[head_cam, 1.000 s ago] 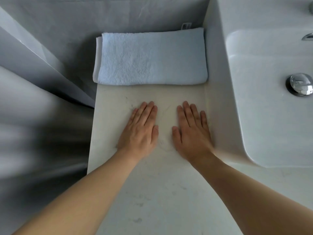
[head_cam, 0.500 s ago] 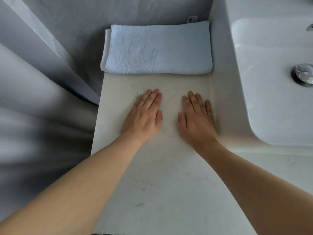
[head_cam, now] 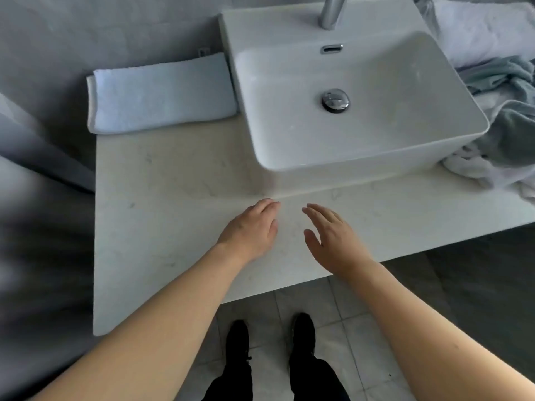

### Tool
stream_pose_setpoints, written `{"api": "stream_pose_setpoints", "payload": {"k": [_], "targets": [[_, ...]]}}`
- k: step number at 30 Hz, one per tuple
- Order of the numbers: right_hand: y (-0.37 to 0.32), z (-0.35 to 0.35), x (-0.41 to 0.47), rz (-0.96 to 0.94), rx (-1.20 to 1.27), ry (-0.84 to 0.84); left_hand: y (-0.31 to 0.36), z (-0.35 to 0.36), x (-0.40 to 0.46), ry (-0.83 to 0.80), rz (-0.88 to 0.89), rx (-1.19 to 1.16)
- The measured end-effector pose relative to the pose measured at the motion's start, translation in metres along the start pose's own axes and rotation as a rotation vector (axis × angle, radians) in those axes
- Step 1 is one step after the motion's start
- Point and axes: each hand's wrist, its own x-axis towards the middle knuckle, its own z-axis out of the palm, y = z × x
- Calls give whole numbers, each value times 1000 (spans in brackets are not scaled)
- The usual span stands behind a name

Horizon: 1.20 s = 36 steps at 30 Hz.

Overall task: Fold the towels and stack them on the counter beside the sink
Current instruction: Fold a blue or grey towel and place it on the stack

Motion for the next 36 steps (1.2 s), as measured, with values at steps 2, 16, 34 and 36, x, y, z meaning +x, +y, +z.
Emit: {"api": "stream_pose_setpoints", "payload": {"k": [2, 16, 34, 36], "targets": [[35, -22, -21, 71, 9, 39, 35, 9, 13, -47, 82, 17], [273, -174, -72, 312, 107, 271, 288, 69, 145, 23, 106, -246], [474, -301, 33, 222, -233, 216, 444, 107, 337, -19, 66, 198], [492, -307, 36, 73, -157, 196, 454, 112, 343, 184, 76, 150]]}}
